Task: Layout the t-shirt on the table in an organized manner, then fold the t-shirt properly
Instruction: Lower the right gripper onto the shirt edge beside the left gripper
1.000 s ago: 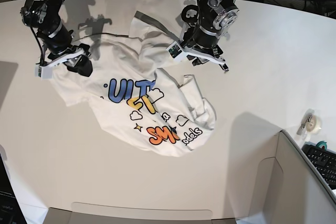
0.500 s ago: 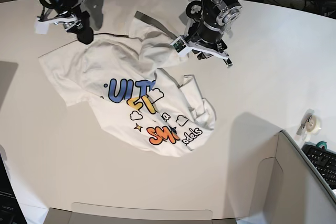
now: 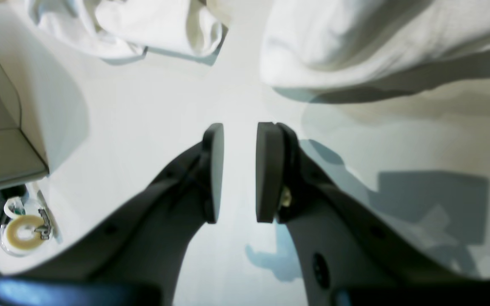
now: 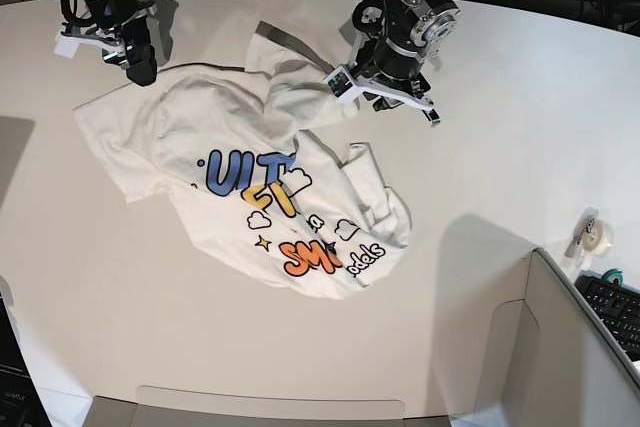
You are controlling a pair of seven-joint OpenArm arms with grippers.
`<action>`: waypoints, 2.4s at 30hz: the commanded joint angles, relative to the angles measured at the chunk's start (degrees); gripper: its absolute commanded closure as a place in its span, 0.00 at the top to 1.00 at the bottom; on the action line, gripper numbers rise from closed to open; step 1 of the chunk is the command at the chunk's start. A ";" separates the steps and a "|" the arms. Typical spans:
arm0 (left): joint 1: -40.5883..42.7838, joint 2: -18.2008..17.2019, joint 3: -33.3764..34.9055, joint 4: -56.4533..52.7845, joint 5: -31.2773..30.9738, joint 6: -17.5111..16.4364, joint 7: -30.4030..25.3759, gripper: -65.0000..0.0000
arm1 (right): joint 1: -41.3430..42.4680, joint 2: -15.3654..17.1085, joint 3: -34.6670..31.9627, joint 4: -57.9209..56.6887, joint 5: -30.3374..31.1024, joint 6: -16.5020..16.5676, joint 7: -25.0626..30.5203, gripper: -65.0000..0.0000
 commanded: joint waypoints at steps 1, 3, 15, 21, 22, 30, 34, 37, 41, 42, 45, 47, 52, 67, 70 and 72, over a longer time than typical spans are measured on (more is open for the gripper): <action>-0.13 0.14 -0.07 0.90 0.21 0.43 -0.64 0.21 | -0.12 0.23 0.18 -0.13 1.39 0.66 0.35 0.26; -0.13 0.14 -0.07 0.90 0.21 0.43 -0.64 0.21 | -0.82 0.23 0.35 -1.80 1.48 0.66 0.26 0.26; -0.13 0.14 -0.07 0.90 0.21 0.43 -0.55 0.21 | 1.64 0.23 0.18 -10.15 1.48 1.10 0.08 0.26; -0.13 0.14 -0.07 0.90 0.21 0.43 -0.37 0.21 | 4.54 0.23 0.09 -15.69 1.39 1.10 0.17 0.26; -0.13 0.14 -0.07 0.90 0.21 0.43 -0.29 0.21 | 4.81 0.23 0.09 -15.78 1.39 1.10 0.08 0.26; -0.13 0.14 -0.07 0.90 0.39 0.43 -0.20 0.21 | 1.82 0.23 0.00 -7.60 1.39 -4.53 0.26 0.26; -0.13 -0.48 0.10 0.90 0.39 0.43 -0.20 0.21 | 0.59 0.23 0.00 -4.44 1.22 -8.75 0.26 0.26; -0.13 -0.83 0.19 0.90 0.30 0.43 -0.20 0.21 | 0.32 0.23 0.00 -4.35 1.04 -9.98 0.35 0.26; -0.13 -0.83 0.19 0.90 0.30 0.43 -0.11 0.21 | 0.68 0.23 0.00 -4.35 0.95 -12.00 0.35 0.26; -0.13 -0.83 0.19 0.90 0.30 0.43 -0.11 0.21 | 0.76 0.23 0.00 -4.35 0.87 -12.44 0.35 0.26; -0.13 -0.91 0.01 0.90 0.30 0.43 -0.11 0.21 | 1.47 0.23 -2.90 -4.35 0.34 -12.53 0.35 0.26; -0.13 -0.91 -0.07 0.90 0.30 0.43 -0.11 0.21 | 1.91 0.23 -4.57 -4.35 -1.33 -12.53 0.43 0.26; -0.13 -0.91 0.19 0.90 0.56 0.43 -0.11 0.21 | 3.22 0.23 -8.26 -4.61 -3.44 -12.53 2.02 0.26; 0.57 -0.91 -0.16 0.90 0.56 0.43 -0.11 0.21 | 7.36 0.23 -8.88 -13.32 -3.44 -12.53 2.81 0.26; 0.57 -1.00 -0.16 0.90 0.56 0.43 -0.11 0.21 | 7.27 0.23 -8.88 -13.40 -3.18 -12.00 2.81 0.20; 0.57 -1.97 -0.16 0.90 0.39 0.43 -0.11 0.21 | 7.27 0.23 -8.97 -13.32 -3.09 -12.00 2.81 0.00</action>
